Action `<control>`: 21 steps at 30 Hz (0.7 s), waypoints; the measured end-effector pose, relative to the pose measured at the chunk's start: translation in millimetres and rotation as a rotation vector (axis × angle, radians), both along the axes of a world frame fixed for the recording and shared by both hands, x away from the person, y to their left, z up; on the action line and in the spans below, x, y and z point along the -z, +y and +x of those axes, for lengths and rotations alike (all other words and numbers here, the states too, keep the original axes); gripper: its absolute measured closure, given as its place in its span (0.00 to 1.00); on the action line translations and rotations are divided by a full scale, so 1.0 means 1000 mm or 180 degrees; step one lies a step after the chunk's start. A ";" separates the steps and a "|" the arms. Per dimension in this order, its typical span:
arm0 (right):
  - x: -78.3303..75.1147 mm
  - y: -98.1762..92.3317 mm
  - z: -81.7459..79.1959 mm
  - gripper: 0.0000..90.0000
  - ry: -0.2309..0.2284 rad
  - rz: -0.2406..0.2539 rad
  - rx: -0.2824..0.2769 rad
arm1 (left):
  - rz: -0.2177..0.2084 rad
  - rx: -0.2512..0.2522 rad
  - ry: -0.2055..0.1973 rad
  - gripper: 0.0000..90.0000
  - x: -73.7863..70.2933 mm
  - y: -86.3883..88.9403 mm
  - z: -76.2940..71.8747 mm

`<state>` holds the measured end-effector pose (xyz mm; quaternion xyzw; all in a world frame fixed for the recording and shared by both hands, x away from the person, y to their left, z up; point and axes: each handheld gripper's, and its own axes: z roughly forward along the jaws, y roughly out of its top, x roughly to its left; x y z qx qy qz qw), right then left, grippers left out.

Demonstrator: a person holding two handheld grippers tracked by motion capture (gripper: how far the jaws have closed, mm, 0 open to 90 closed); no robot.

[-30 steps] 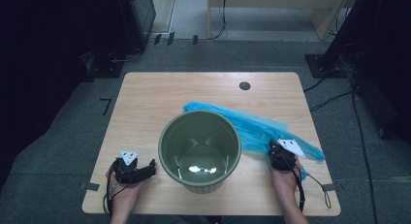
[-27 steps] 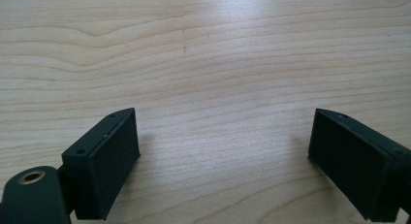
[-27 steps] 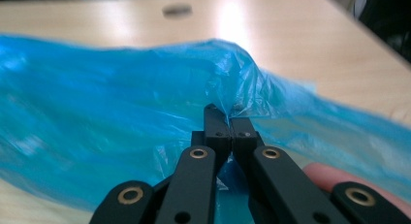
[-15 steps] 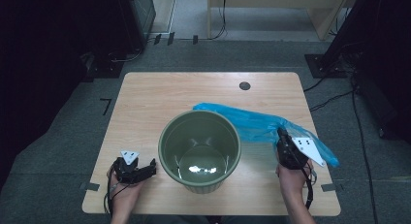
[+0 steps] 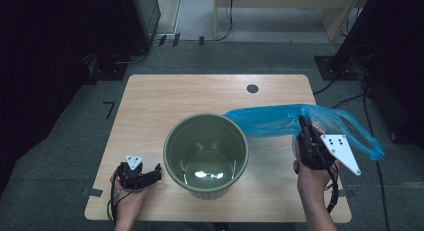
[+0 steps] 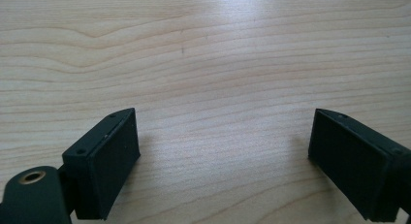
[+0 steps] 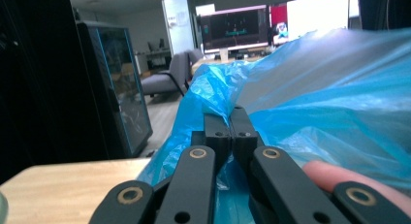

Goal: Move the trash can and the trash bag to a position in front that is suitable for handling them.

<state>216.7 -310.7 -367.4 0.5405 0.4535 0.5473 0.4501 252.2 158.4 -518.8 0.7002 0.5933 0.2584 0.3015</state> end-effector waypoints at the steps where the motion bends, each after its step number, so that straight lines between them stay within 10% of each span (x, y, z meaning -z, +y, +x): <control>1: 0.000 0.000 0.000 1.00 0.0000 0.0000 0.0000 | 0.0000 0.0000 0.0000 0.11 0.000 0.000 0.000; 21: -0.085 0.009 -0.021 1.00 -0.0712 0.0005 -0.0086 | -0.0001 0.0000 -0.0004 0.11 0.000 0.000 0.000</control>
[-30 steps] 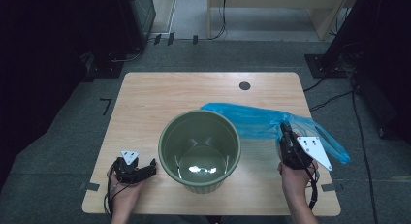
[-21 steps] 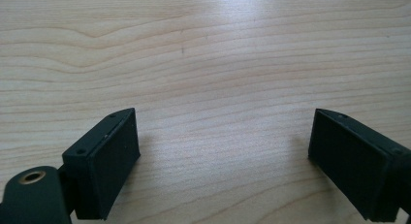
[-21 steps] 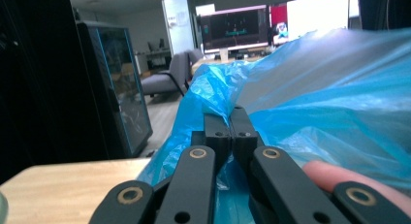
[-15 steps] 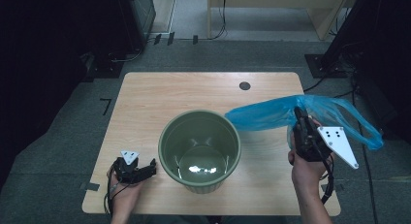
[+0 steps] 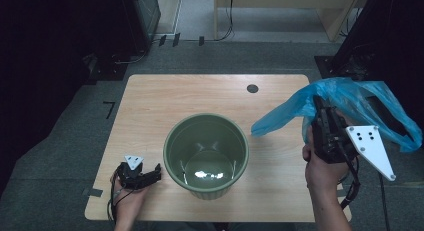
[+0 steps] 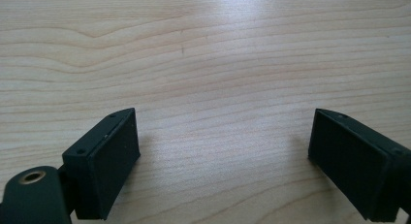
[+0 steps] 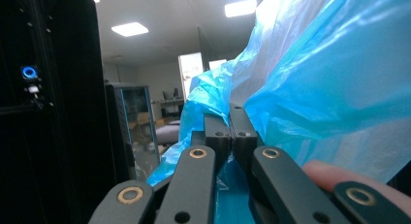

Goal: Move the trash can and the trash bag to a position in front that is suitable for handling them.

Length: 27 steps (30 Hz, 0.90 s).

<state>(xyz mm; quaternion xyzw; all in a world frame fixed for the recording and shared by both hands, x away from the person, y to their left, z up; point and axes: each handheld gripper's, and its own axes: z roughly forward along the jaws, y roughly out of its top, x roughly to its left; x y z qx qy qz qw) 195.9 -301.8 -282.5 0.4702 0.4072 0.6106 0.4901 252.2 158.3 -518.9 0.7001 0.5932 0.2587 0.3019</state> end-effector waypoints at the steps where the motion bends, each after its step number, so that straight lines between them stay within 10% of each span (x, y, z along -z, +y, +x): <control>1: -0.004 0.001 0.000 1.00 -0.0028 -0.0005 -0.0010 | 0.0000 0.0000 0.0000 0.11 0.000 0.000 0.000; 27: -0.107 0.038 -0.024 1.00 -0.0610 -0.0038 -0.0555 | 0.0001 0.0001 0.0000 0.11 0.000 0.000 0.000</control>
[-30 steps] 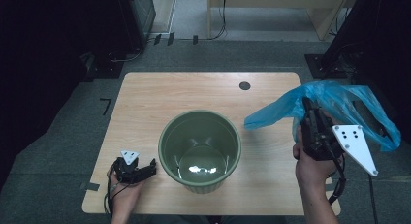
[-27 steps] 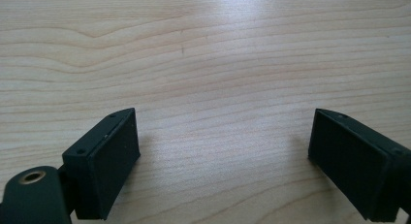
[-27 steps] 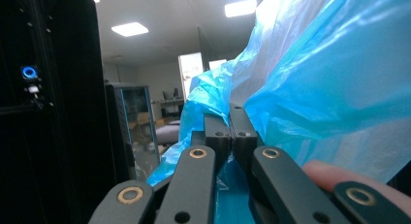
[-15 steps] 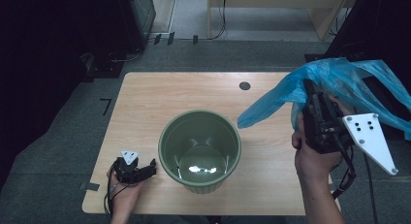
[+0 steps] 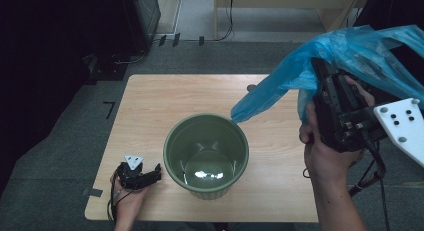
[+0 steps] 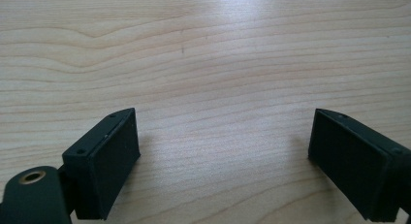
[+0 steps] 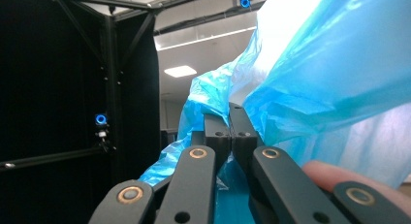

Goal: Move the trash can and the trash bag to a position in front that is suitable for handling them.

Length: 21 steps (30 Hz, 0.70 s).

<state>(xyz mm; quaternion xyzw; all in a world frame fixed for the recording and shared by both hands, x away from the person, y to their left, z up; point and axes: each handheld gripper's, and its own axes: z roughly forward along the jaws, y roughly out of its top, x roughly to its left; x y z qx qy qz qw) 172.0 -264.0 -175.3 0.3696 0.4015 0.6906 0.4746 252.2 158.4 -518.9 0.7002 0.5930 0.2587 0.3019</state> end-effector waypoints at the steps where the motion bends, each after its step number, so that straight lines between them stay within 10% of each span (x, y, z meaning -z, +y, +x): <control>1: -0.003 0.001 -0.001 1.00 -0.0014 0.0005 -0.0030 | 0.0000 0.0000 0.0000 0.11 0.000 0.000 0.000; 21: -0.017 0.030 -0.019 1.00 0.0046 0.0034 -0.0679 | 0.0001 -0.0011 -0.0001 0.11 0.000 -0.001 0.000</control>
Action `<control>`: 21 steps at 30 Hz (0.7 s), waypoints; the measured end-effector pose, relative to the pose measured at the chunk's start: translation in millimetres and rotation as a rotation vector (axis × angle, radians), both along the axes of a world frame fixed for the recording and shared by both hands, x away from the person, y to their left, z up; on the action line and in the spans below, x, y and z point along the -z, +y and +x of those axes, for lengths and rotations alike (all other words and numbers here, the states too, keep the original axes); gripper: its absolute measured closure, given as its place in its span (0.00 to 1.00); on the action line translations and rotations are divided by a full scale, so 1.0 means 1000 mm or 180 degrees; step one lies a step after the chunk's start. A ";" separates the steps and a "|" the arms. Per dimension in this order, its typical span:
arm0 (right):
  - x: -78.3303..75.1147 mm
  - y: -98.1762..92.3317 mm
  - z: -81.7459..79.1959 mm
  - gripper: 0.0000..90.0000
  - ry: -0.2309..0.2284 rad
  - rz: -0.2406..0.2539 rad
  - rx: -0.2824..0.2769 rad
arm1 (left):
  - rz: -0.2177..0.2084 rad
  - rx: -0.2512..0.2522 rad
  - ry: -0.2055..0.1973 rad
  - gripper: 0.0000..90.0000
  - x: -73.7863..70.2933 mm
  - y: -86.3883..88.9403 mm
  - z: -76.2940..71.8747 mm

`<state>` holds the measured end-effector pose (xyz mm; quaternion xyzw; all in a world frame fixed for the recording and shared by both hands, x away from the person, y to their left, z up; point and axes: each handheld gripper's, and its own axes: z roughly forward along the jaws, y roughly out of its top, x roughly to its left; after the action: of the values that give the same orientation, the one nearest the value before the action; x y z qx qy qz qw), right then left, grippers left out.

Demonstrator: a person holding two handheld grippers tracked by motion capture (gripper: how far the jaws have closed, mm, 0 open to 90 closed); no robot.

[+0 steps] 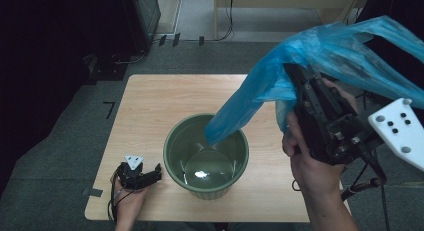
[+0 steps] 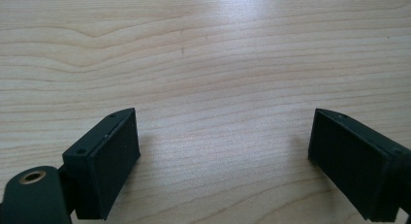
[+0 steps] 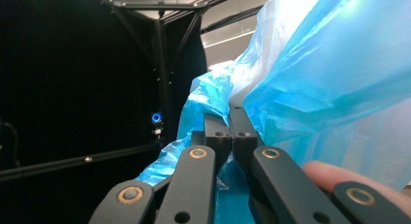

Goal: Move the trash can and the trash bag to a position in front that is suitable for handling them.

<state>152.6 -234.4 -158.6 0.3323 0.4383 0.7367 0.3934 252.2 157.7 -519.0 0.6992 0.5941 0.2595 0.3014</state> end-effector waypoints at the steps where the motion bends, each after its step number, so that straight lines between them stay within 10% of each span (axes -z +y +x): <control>1: 0.002 0.002 0.000 1.00 0.0008 -0.0013 -0.0017 | 0.0000 0.0000 0.0001 0.11 0.000 0.000 0.000; 13: 0.040 0.016 0.019 1.00 0.0276 -0.0194 -0.0109 | -0.0003 -0.0002 -0.0001 0.11 0.000 0.000 0.000; 21: 0.078 0.018 0.036 0.74 0.0551 -0.0290 -0.0376 | -0.0004 -0.0003 -0.0001 0.11 0.000 0.000 0.000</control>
<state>188.5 -216.6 -236.9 0.3501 0.5225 0.7064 0.3247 252.2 157.7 -519.0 0.6987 0.5946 0.2593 0.3019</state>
